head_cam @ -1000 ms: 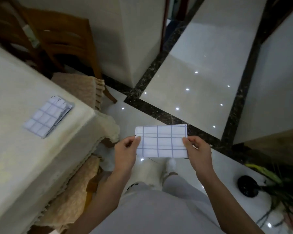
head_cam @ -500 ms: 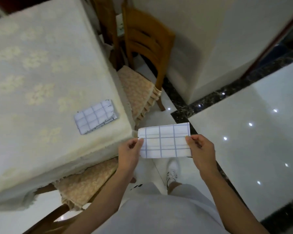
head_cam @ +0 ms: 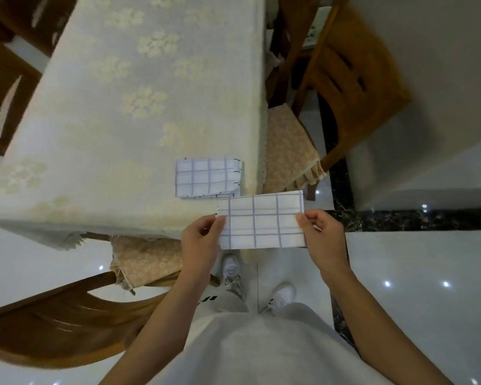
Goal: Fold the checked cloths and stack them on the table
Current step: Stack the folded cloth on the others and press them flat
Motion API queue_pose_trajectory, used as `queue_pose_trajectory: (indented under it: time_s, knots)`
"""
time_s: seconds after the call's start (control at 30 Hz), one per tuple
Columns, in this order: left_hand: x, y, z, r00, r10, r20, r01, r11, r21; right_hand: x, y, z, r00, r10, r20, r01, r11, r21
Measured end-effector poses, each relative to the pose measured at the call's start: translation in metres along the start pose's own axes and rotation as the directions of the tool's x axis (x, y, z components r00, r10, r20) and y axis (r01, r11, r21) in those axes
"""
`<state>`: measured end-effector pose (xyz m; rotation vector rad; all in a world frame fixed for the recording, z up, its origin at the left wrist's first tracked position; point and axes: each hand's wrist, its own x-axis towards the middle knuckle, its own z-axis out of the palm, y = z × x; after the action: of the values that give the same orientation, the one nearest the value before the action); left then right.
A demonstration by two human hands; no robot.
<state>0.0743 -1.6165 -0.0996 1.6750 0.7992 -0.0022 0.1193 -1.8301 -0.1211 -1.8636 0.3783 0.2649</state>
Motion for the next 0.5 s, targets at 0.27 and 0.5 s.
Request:
queue_pose_trajectory:
  time_s: [0.27, 0.5]
  knots:
    - [0.069, 0.018, -0.047, 0.993, 0.063, -0.1, -0.068, 0.997, -0.042, 0.04, -0.044, 0.074, 0.998, -0.032, 0.062, 0.035, 0.998, -0.051]
    - [0.169, 0.026, -0.073, 0.997, 0.059, -0.057, -0.061, 0.998, -0.03, 0.103, -0.071, 0.144, 0.995, -0.029, 0.091, 0.048, 0.976, -0.211]
